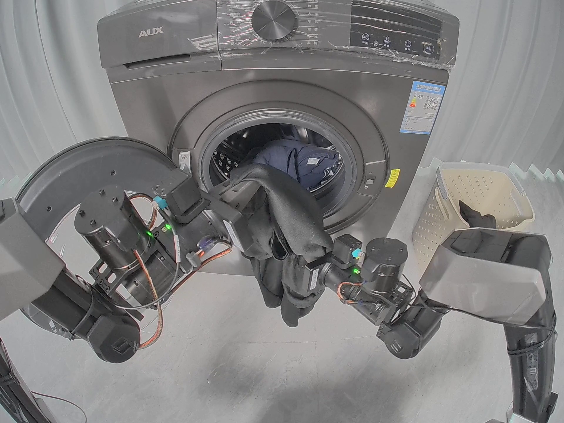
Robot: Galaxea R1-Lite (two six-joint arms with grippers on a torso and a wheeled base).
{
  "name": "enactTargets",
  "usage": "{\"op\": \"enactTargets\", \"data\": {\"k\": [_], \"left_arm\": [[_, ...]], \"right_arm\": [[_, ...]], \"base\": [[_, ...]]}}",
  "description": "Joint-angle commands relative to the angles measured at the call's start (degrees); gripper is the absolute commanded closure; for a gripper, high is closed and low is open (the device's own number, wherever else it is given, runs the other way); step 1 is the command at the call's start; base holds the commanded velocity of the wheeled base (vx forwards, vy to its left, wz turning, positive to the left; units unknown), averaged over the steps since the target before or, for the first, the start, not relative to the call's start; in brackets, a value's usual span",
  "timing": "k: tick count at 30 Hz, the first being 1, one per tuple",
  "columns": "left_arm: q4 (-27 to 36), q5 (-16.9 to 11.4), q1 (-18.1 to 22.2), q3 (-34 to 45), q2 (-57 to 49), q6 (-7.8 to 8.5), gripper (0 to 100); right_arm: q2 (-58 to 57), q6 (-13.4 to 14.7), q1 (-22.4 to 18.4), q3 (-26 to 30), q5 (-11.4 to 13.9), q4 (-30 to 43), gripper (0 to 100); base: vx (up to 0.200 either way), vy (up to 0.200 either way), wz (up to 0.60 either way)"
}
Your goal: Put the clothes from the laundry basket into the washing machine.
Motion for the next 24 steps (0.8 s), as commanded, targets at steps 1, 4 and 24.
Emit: {"op": "enactTargets", "data": {"k": [1, 4, 24], "left_arm": [[0.0, -0.1, 1.7, 2.6, 0.5, 0.03, 100], [0.0, -0.1, 1.9, 4.4, 1.0, 0.11, 100], [0.0, -3.6, 1.8, 14.9, 9.2, 1.70, 100]], "right_arm": [[-5.7, -0.2, -2.1, 3.8, 0.1, -0.5, 100], [-6.9, -0.2, -2.9, 4.0, 0.2, -0.4, 100], [-7.9, -0.1, -2.1, 1.2, -1.0, 0.3, 100]], "base": [[0.000, 0.000, 0.00], [0.000, 0.000, 0.00], [0.000, 0.000, 0.00]]}}
